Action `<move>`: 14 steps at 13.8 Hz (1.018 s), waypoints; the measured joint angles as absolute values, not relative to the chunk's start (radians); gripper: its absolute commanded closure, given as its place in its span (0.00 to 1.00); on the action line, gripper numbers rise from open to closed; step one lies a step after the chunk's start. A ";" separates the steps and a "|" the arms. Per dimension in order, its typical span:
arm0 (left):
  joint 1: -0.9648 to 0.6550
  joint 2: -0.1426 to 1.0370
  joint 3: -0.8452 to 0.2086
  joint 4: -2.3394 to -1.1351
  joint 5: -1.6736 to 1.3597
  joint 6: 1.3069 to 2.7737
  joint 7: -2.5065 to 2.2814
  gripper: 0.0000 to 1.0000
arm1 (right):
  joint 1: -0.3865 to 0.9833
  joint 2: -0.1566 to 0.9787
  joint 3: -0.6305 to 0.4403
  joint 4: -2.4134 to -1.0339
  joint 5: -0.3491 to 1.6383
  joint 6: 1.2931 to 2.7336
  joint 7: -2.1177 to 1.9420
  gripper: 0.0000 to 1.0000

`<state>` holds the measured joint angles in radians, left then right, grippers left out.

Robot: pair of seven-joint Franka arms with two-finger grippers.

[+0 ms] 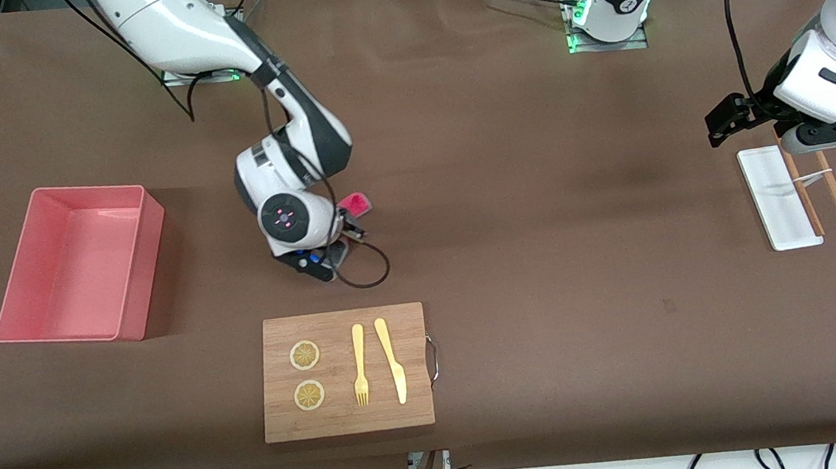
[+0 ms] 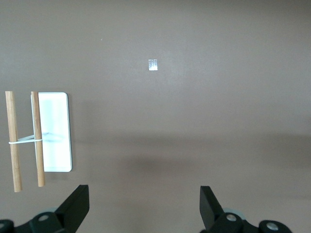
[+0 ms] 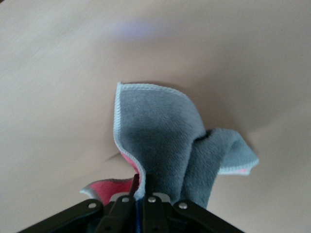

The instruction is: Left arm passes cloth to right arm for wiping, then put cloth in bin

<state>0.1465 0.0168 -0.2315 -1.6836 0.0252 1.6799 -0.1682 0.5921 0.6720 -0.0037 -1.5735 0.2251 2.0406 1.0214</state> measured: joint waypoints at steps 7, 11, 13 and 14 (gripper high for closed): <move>0.149 0.024 -0.239 -1.665 0.020 1.680 -0.168 0.00 | 0.685 0.706 -0.004 -1.522 0.276 2.152 1.197 1.00; 0.145 0.025 -0.263 -1.663 0.020 1.680 -0.168 0.00 | 0.640 0.714 -0.022 -1.520 0.276 2.097 1.058 1.00; 0.145 0.025 -0.273 -1.654 0.020 1.680 -0.168 0.00 | 0.576 0.715 -0.027 -1.520 0.275 2.032 0.930 1.00; 0.145 0.025 -0.274 -1.649 0.020 1.680 -0.168 0.00 | 0.546 0.715 -0.036 -1.519 0.271 1.994 0.863 1.00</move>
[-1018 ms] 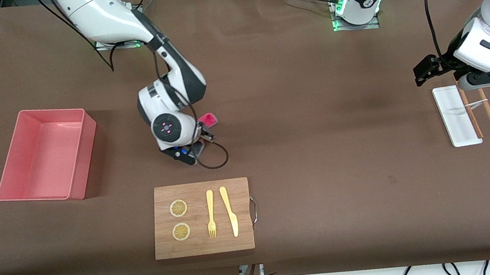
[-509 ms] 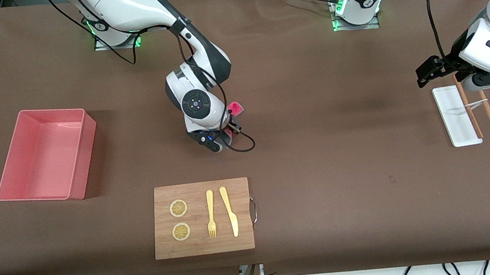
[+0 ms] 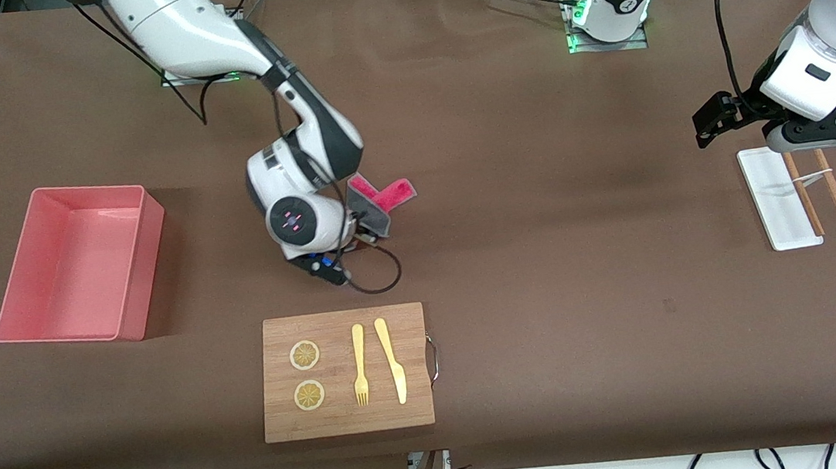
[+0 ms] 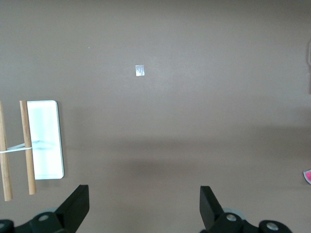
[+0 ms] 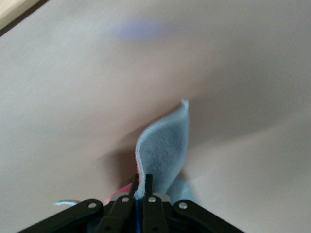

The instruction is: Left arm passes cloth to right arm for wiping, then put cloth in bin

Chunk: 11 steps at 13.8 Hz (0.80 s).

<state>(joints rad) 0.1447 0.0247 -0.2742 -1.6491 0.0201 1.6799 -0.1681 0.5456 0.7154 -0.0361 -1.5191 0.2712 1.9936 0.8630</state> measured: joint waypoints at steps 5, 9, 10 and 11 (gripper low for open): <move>0.147 0.026 -0.273 -1.646 0.020 1.680 -0.168 0.00 | 0.480 0.711 -0.188 -1.509 0.266 1.830 0.520 1.00; 0.148 0.029 -0.272 -1.646 0.020 1.680 -0.168 0.00 | 0.474 0.711 -0.286 -1.511 0.265 1.795 0.331 1.00; 0.148 0.030 -0.271 -1.646 0.020 1.680 -0.168 0.00 | 0.474 0.711 -0.313 -1.511 0.264 1.783 0.277 1.00; 0.148 0.030 -0.271 -1.646 0.020 1.680 -0.168 0.00 | 0.473 0.711 -0.343 -1.511 0.264 1.776 0.218 1.00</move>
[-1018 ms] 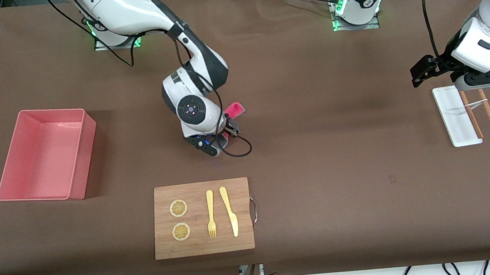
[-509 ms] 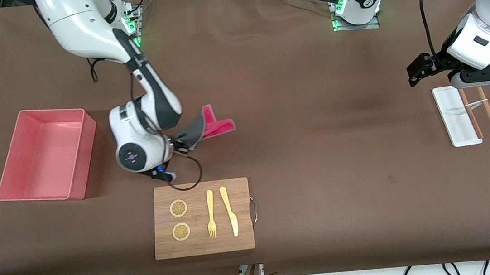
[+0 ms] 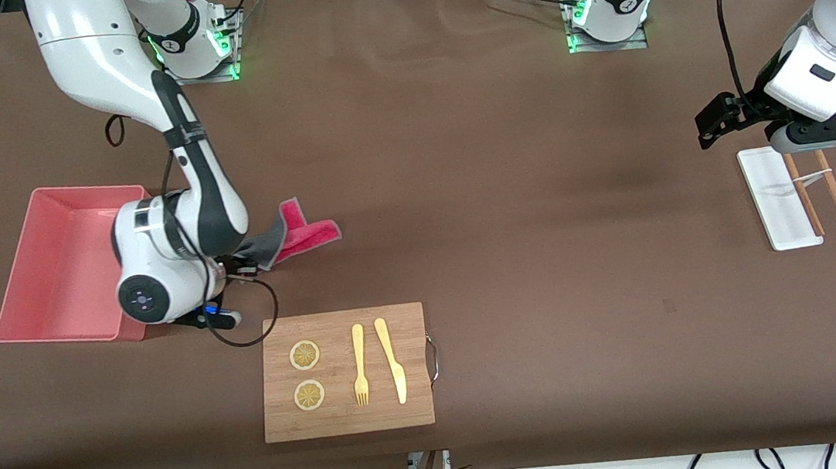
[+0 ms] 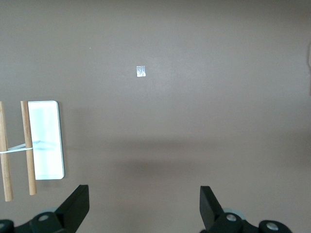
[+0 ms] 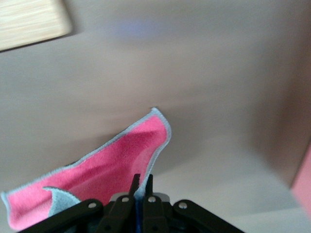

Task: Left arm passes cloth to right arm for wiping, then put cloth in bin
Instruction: 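Carry the cloth over the pink bin with the right gripper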

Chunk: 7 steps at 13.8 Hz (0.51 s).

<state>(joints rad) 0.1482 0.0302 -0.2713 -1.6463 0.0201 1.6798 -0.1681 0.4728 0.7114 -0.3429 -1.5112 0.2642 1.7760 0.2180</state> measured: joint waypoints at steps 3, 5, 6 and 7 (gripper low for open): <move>0.148 0.030 -0.271 -1.646 0.020 1.680 -0.168 0.00 | 0.449 0.711 -0.395 -1.511 0.264 1.770 0.080 1.00; 0.148 0.031 -0.271 -1.646 0.020 1.680 -0.168 0.00 | 0.438 0.701 -0.401 -1.503 0.264 1.758 0.053 1.00; 0.148 0.031 -0.271 -1.646 0.020 1.680 -0.168 0.00 | 0.439 0.684 -0.401 -1.492 0.262 1.735 0.051 1.00; 0.148 0.031 -0.271 -1.645 0.020 1.680 -0.168 0.00 | 0.442 0.660 -0.401 -1.474 0.250 1.699 0.051 1.00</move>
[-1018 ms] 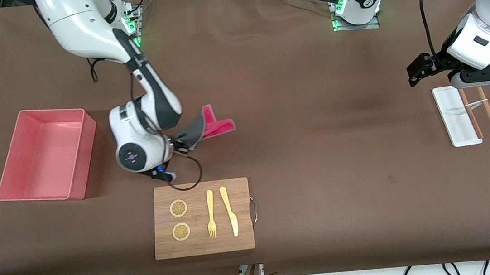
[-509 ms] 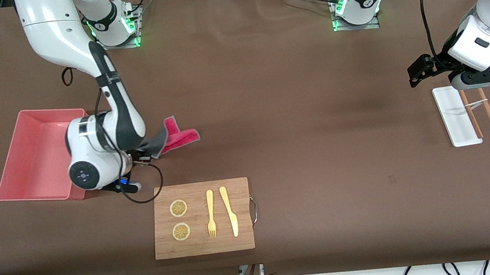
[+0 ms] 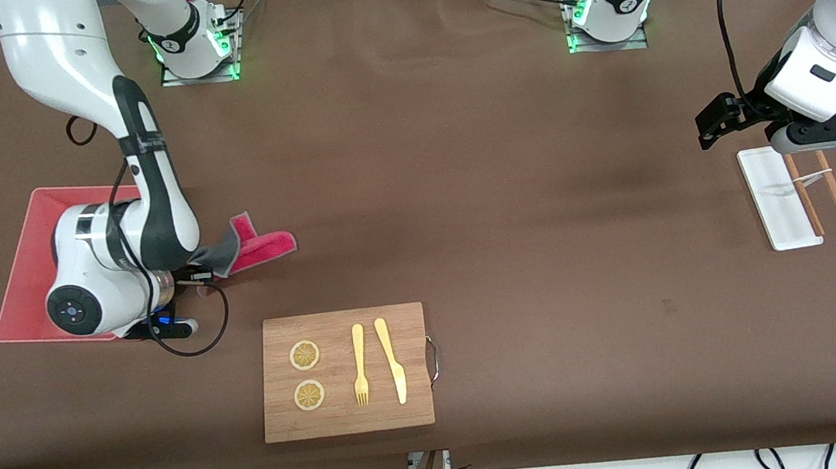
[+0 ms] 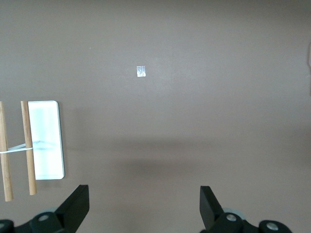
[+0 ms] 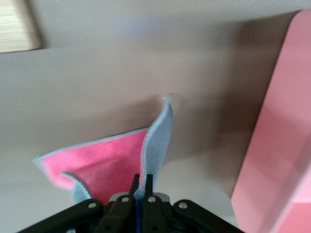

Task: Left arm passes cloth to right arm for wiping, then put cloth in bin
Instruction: 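Carry the cloth over the pink bin with the right gripper, then lower the cloth into the pink bin and open the right gripper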

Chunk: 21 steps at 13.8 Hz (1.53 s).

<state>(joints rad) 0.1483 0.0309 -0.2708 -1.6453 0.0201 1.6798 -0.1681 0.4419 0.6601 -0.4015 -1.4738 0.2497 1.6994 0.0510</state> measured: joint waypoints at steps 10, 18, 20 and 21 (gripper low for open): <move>0.148 0.032 -0.271 -1.644 0.020 1.680 -0.168 0.00 | 0.438 0.531 -0.633 -1.281 0.168 1.351 -0.268 1.00; 0.148 0.032 -0.274 -1.643 0.020 1.680 -0.168 0.00 | 0.328 0.561 -0.714 -1.281 0.093 1.381 -0.591 1.00; 0.148 0.032 -0.274 -1.643 0.020 1.680 -0.168 0.00 | 0.303 0.594 -0.713 -1.288 0.094 1.400 -0.609 1.00; 0.148 0.032 -0.274 -1.643 0.020 1.680 -0.168 0.00 | 0.300 0.614 -0.713 -1.297 0.095 1.418 -0.609 1.00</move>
